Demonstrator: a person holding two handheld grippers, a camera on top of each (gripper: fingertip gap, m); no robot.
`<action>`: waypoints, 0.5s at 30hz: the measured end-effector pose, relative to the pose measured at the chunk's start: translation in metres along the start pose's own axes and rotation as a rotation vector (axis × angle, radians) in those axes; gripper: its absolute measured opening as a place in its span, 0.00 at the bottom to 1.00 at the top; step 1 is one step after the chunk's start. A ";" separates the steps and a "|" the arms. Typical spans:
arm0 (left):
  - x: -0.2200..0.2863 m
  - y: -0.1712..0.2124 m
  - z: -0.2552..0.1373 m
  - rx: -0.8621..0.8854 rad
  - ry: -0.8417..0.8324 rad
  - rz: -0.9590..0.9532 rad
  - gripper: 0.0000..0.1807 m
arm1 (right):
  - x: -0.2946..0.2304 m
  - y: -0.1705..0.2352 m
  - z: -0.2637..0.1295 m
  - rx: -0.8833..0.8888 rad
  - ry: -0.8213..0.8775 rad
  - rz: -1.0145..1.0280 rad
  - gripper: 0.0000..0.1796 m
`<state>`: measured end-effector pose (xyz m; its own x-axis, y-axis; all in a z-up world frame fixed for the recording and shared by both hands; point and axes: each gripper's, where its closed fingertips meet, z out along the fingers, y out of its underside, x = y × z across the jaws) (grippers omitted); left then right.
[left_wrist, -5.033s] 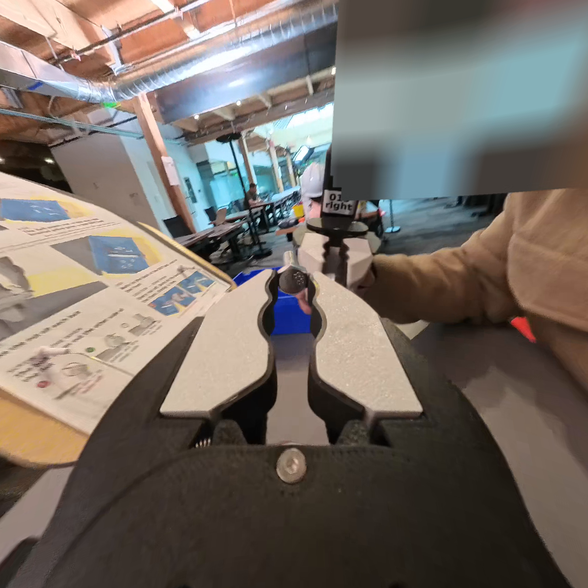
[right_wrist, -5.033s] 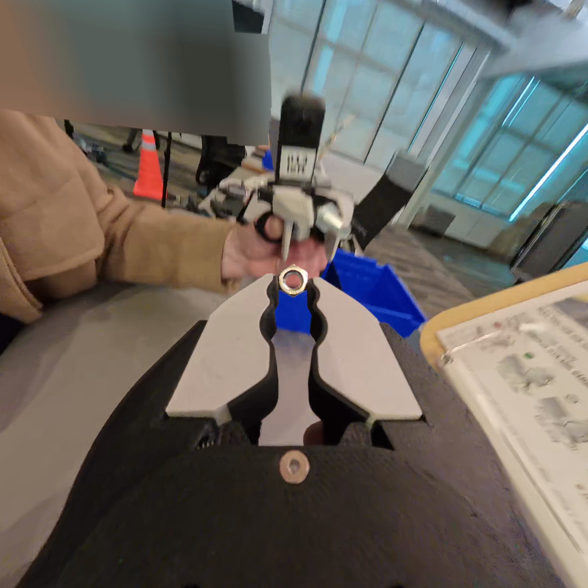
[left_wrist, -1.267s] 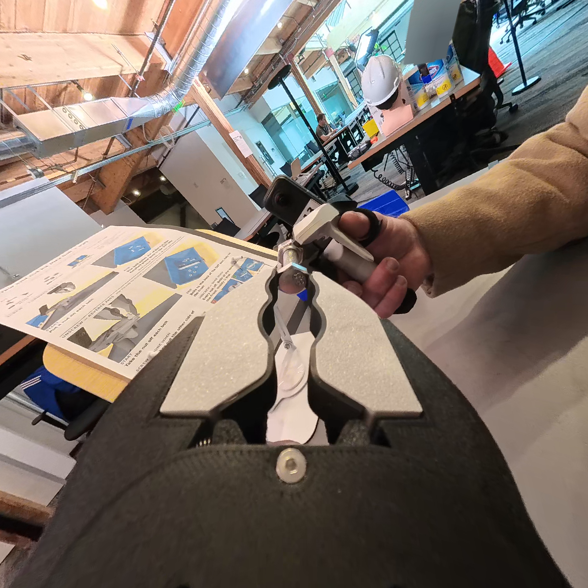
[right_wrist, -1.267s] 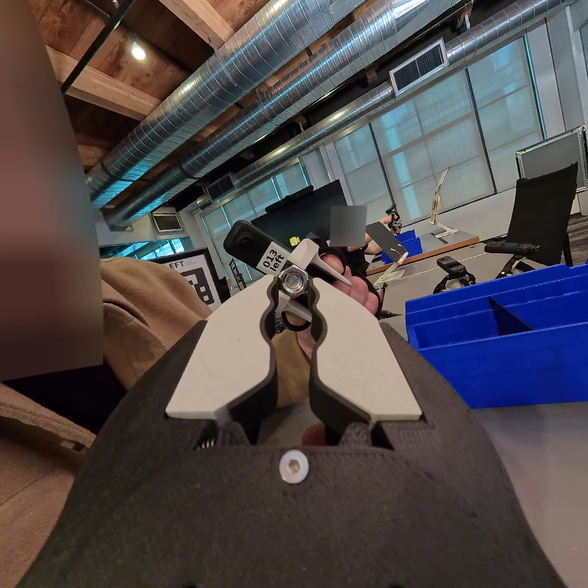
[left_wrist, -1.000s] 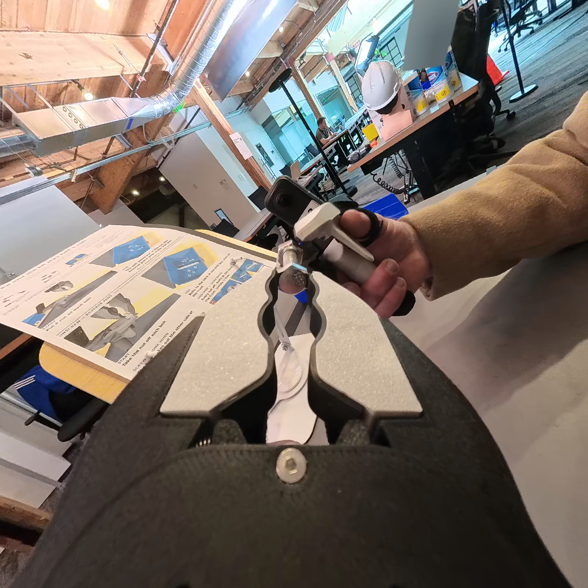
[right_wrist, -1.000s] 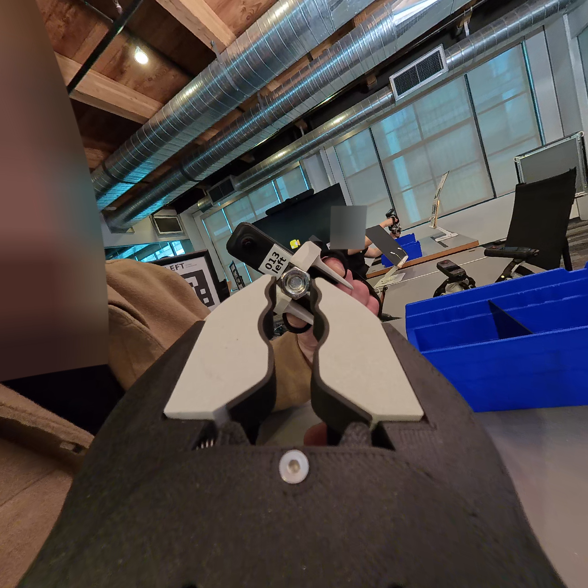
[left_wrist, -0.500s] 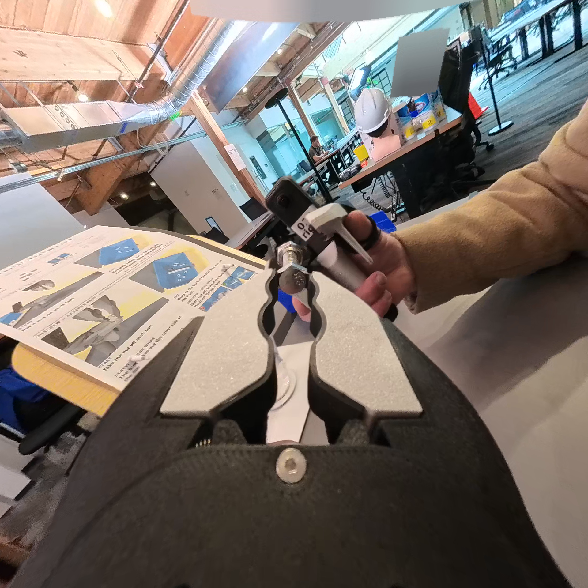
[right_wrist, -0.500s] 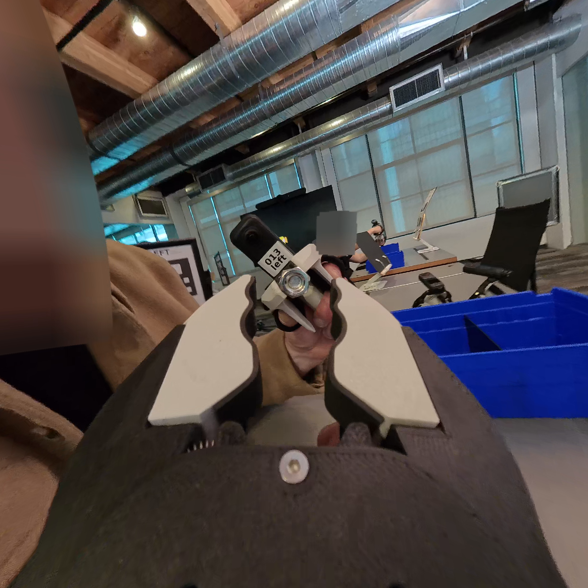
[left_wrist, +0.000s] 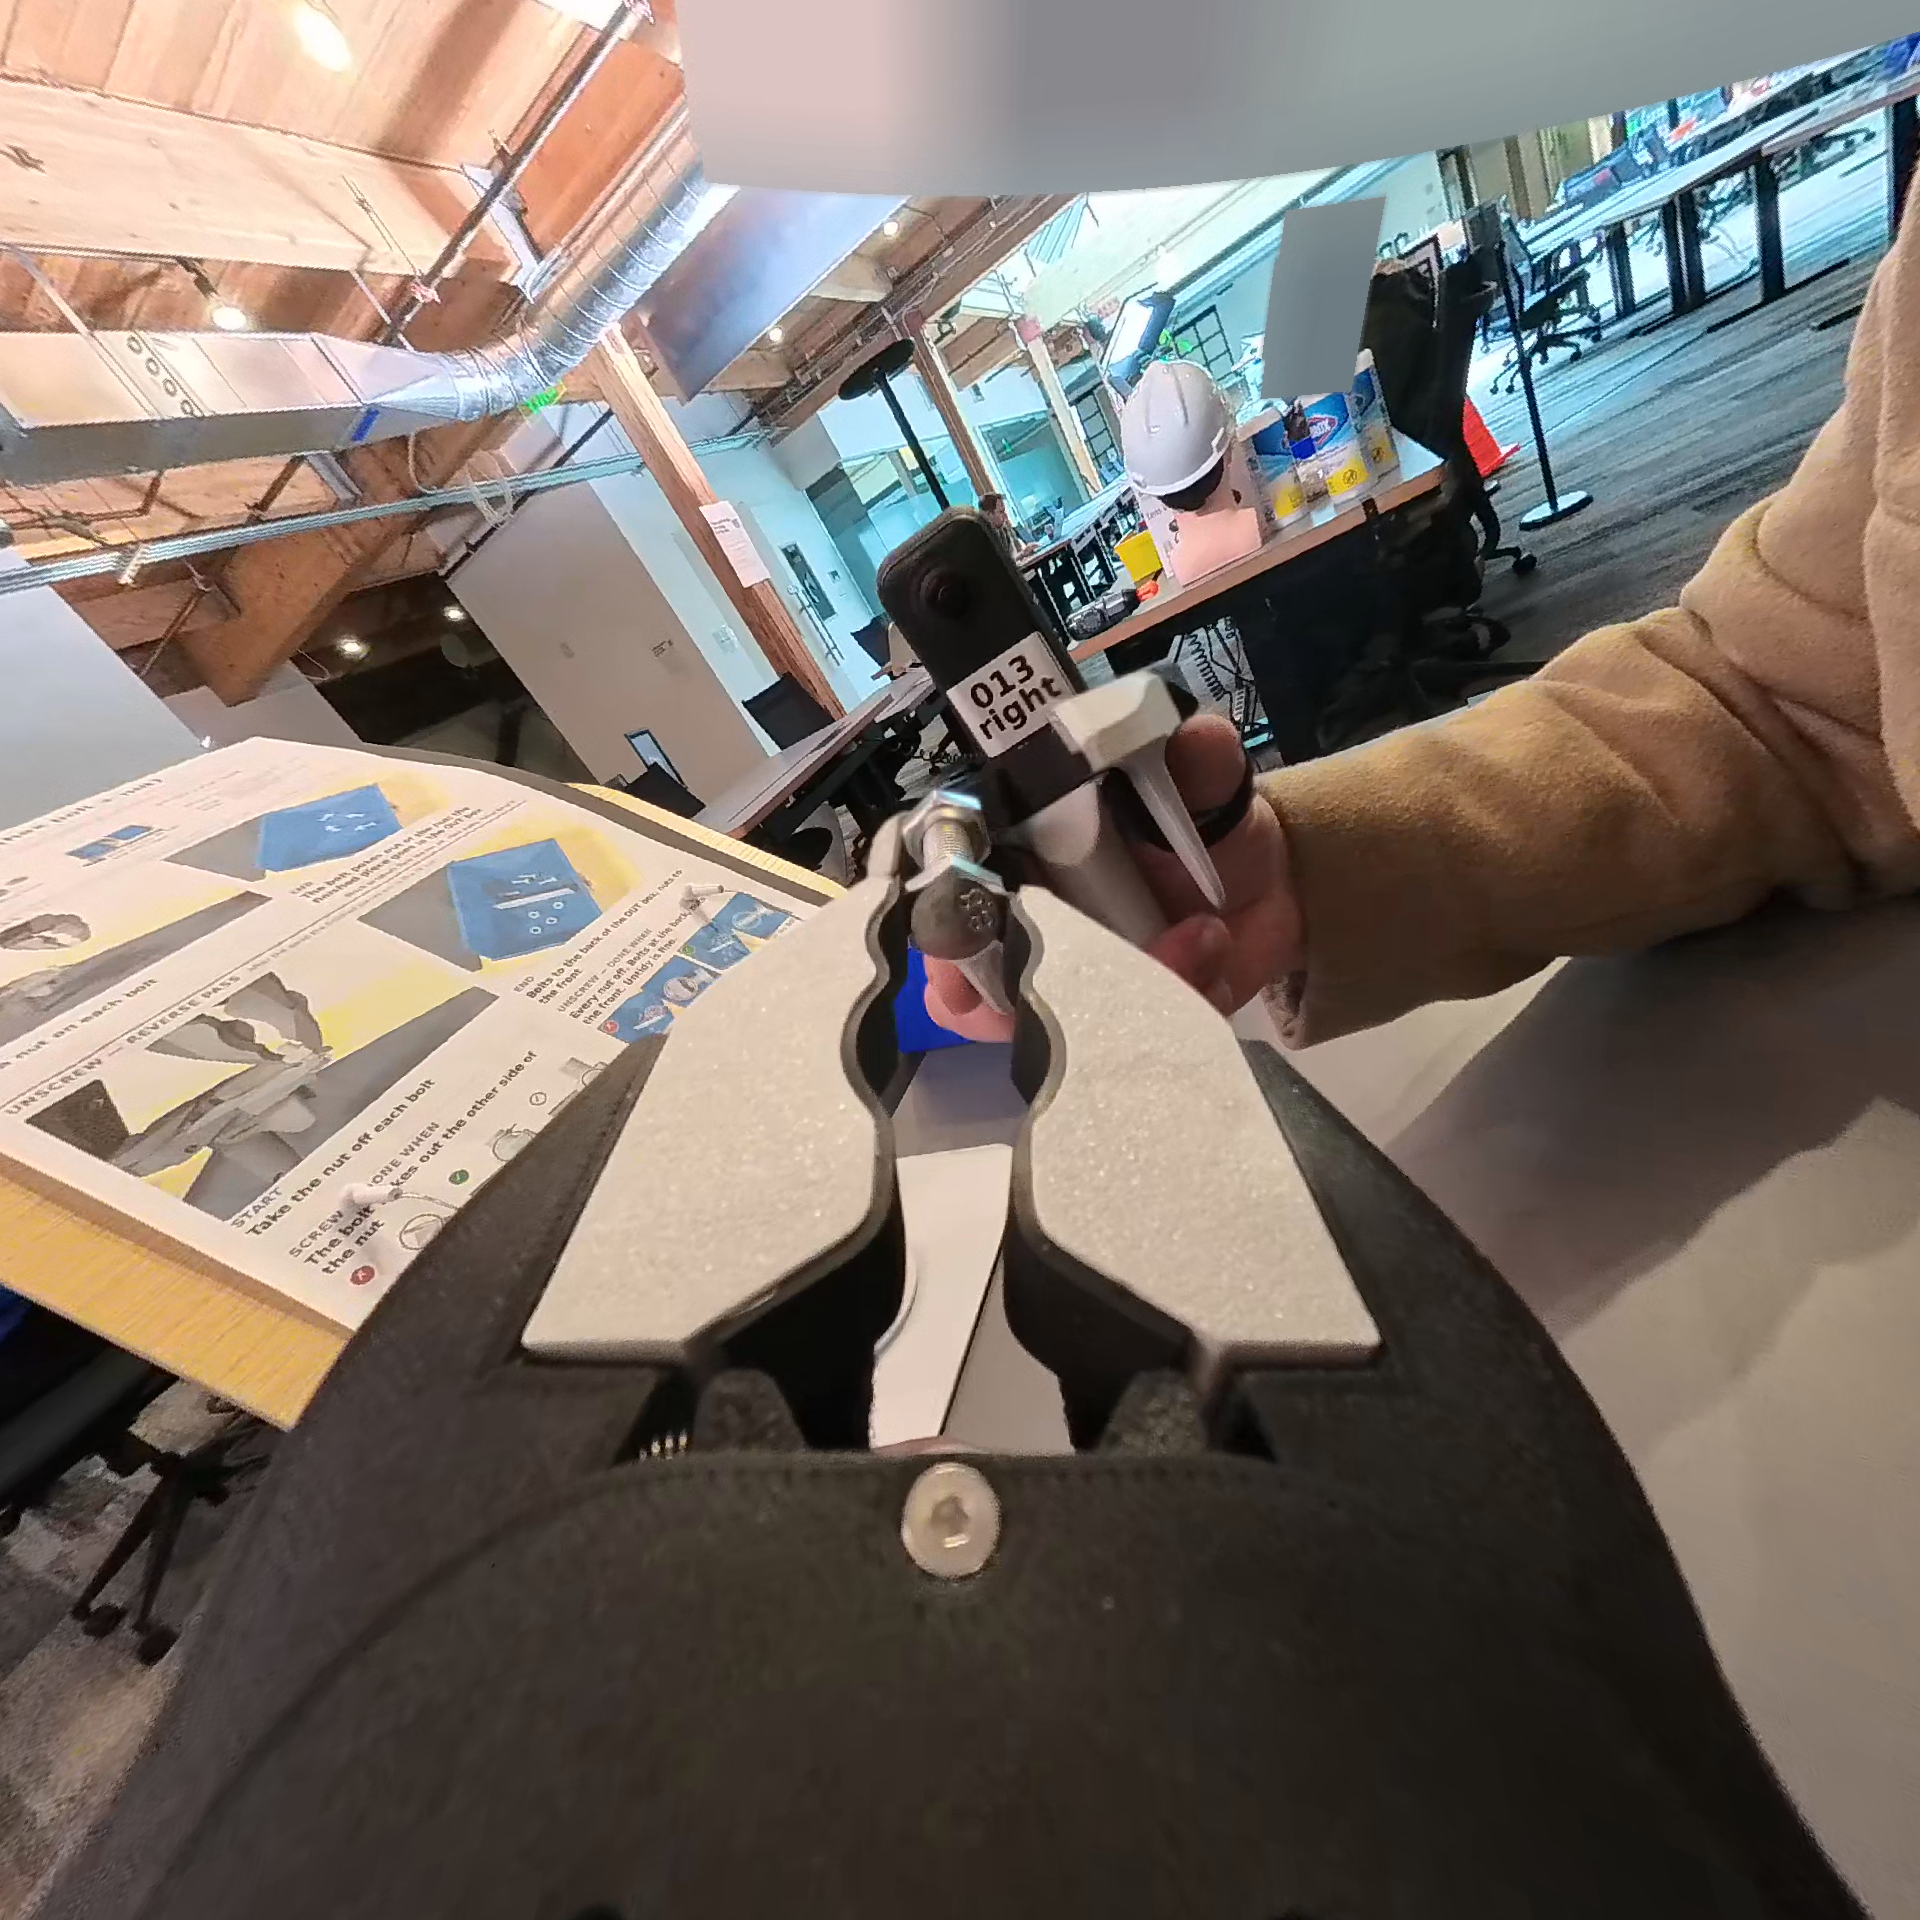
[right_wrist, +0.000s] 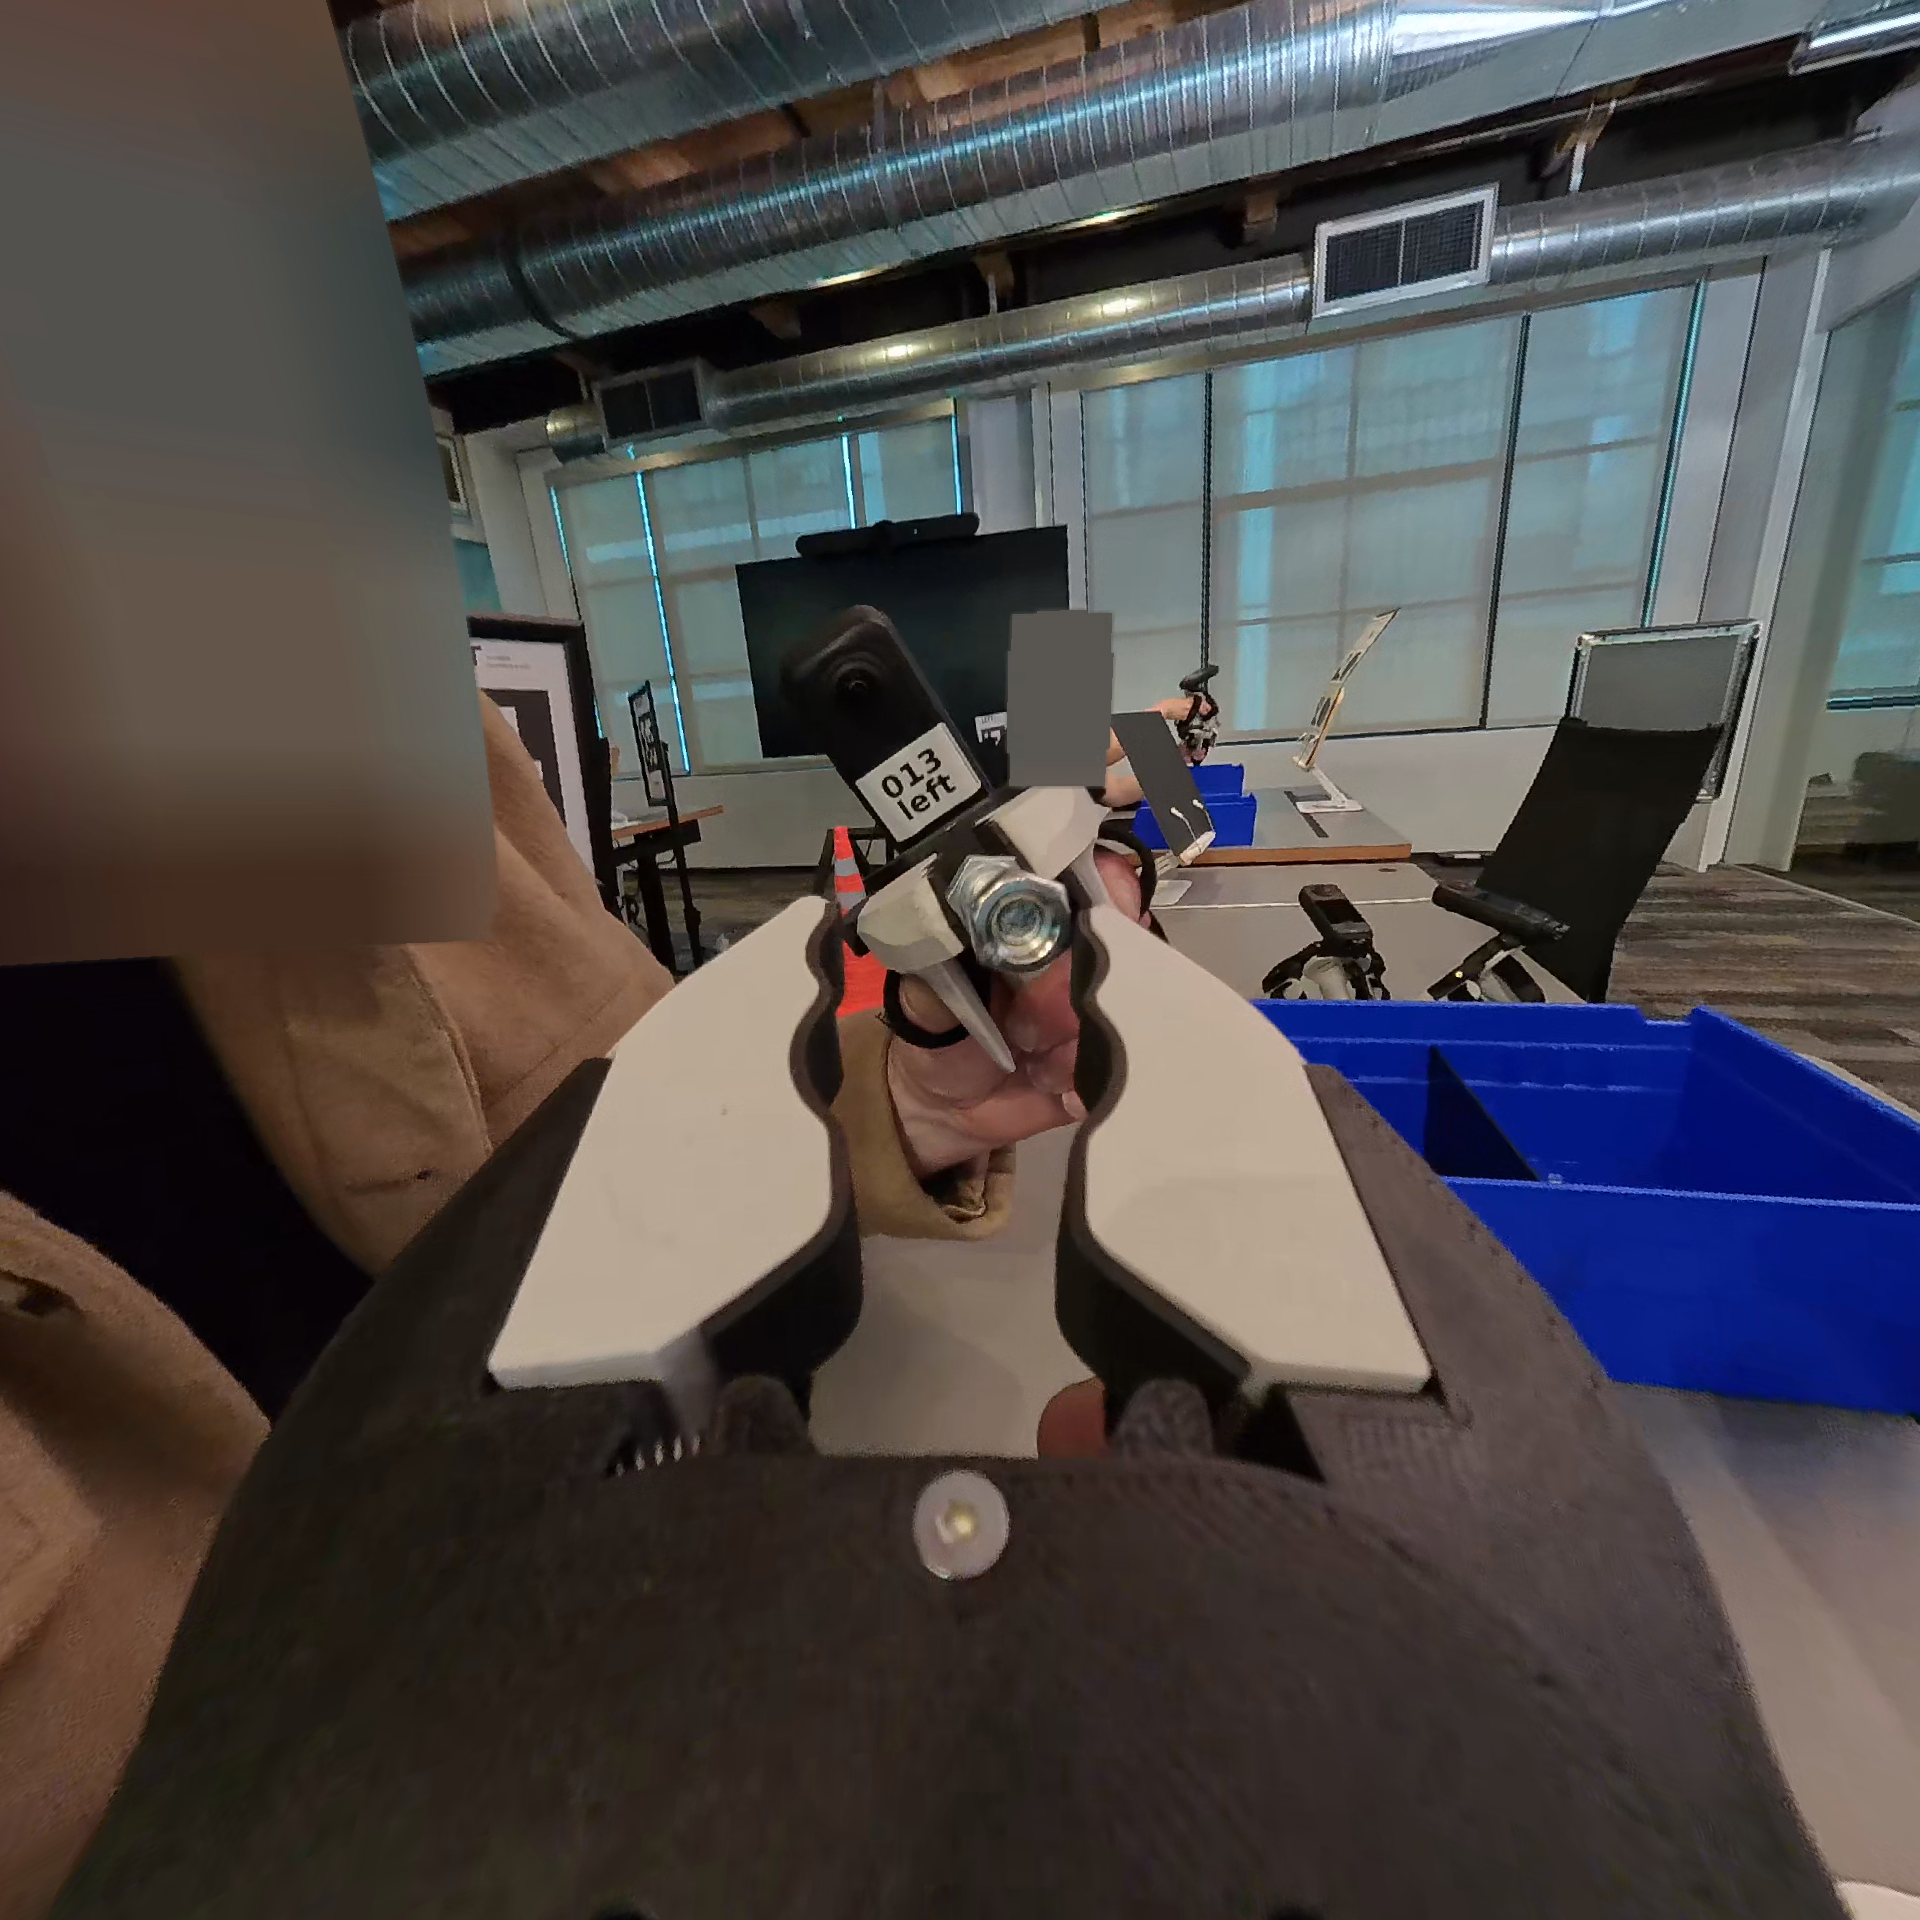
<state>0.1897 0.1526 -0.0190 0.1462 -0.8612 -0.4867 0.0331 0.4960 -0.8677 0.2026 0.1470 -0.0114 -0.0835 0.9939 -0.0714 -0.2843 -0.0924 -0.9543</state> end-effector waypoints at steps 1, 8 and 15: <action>0.000 -0.001 0.000 0.004 -0.001 -0.001 0.09 | -0.001 0.002 0.001 -0.008 -0.004 -0.004 0.23; -0.007 -0.006 -0.006 0.039 -0.012 -0.037 0.09 | 0.003 0.010 -0.004 -0.086 0.005 -0.024 0.17; -0.001 -0.002 -0.001 0.022 0.007 -0.032 0.09 | -0.001 -0.001 -0.001 -0.043 0.025 -0.077 0.24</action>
<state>0.1882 0.1526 -0.0165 0.1374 -0.8777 -0.4591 0.0597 0.4700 -0.8806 0.2044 0.1459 -0.0106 -0.0392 0.9992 -0.0044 -0.2478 -0.0140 -0.9687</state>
